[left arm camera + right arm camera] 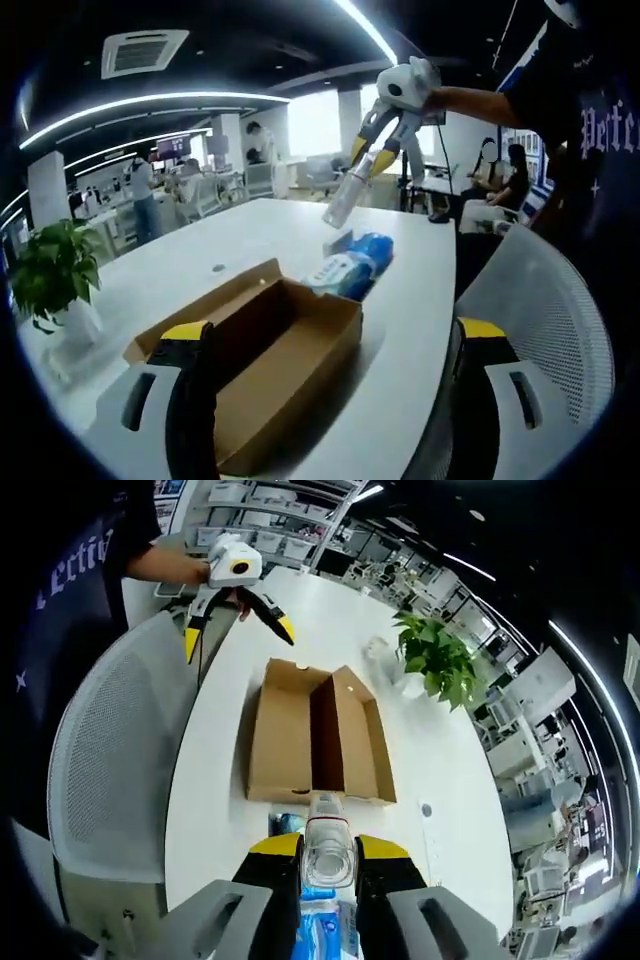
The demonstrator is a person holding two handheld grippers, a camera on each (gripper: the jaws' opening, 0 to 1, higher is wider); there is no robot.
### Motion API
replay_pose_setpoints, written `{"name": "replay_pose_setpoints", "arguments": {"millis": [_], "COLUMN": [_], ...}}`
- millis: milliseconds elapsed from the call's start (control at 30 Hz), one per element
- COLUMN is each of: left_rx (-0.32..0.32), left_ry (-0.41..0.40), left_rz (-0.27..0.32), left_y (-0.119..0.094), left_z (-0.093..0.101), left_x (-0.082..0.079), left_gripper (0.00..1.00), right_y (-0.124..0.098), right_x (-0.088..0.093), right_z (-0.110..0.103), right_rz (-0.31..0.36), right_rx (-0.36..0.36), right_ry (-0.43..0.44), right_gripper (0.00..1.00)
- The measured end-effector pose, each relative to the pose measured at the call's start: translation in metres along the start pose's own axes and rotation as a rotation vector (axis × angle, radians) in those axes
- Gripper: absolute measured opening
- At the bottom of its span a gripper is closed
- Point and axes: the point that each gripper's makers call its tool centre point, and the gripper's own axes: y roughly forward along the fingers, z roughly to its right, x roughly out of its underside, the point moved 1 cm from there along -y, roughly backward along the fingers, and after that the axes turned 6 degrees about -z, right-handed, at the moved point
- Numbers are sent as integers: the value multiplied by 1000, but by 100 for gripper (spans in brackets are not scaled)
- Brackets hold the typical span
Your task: Operate the shoe box by opening the lid, removing the specified soft item, and placing it in the target area until the item is outside and the box remains undamaged.
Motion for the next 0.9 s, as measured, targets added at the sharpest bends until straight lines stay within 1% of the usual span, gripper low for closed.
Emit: {"name": "replay_pose_setpoints", "arguments": {"millis": [133, 433, 600, 900], "left_rx": [-8, -36, -49, -66], "left_ry": [4, -16, -17, -17], "left_rz": [-2, 8, 13, 11], "left_y": [-1, -7, -9, -13], "left_z": [1, 1, 2, 1], "left_x": [2, 8, 9, 12], "left_gripper": [99, 99, 99, 99], "right_y": [2, 2, 7, 18], "right_x": [8, 23, 31, 38], "right_z": [6, 19, 28, 38], "right_rz": [-28, -88, -125, -180], "right_rx": [-9, -42, -71, -120], "right_ry": [-8, -25, -34, -53], "right_gripper": [15, 15, 15, 15]}}
